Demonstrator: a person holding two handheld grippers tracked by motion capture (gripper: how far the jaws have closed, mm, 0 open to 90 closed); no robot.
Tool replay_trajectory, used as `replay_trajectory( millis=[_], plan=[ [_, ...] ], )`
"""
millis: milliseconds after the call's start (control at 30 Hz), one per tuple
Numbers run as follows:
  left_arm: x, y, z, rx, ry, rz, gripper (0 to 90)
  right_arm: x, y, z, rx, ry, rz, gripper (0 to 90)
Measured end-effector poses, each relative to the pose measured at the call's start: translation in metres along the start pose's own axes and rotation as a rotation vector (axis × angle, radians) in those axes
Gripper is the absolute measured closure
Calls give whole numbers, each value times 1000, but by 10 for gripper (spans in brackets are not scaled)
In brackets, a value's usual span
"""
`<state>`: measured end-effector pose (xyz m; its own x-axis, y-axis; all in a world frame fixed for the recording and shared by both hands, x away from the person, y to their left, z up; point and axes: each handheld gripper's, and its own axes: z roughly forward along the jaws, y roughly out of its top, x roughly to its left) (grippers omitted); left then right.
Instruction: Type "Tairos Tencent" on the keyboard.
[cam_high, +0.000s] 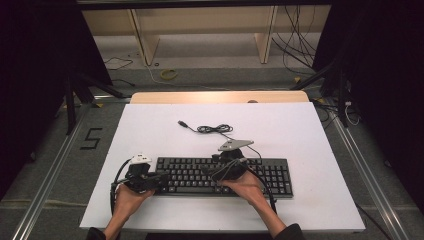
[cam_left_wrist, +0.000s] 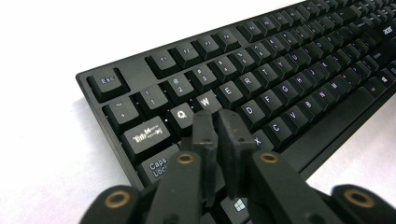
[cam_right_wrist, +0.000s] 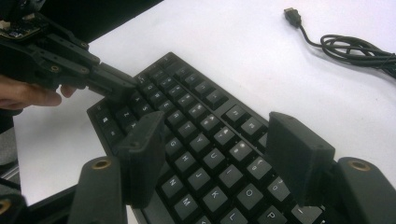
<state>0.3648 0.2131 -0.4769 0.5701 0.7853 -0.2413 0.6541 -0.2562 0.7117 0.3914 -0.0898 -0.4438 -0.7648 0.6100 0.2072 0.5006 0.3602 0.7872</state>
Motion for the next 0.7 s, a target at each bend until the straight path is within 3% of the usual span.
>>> replay_trajectory(
  millis=[700],
  plan=[
    [-3,0,9,31,13,26,892,0,-1,0,0,-5,0,379]
  ],
)
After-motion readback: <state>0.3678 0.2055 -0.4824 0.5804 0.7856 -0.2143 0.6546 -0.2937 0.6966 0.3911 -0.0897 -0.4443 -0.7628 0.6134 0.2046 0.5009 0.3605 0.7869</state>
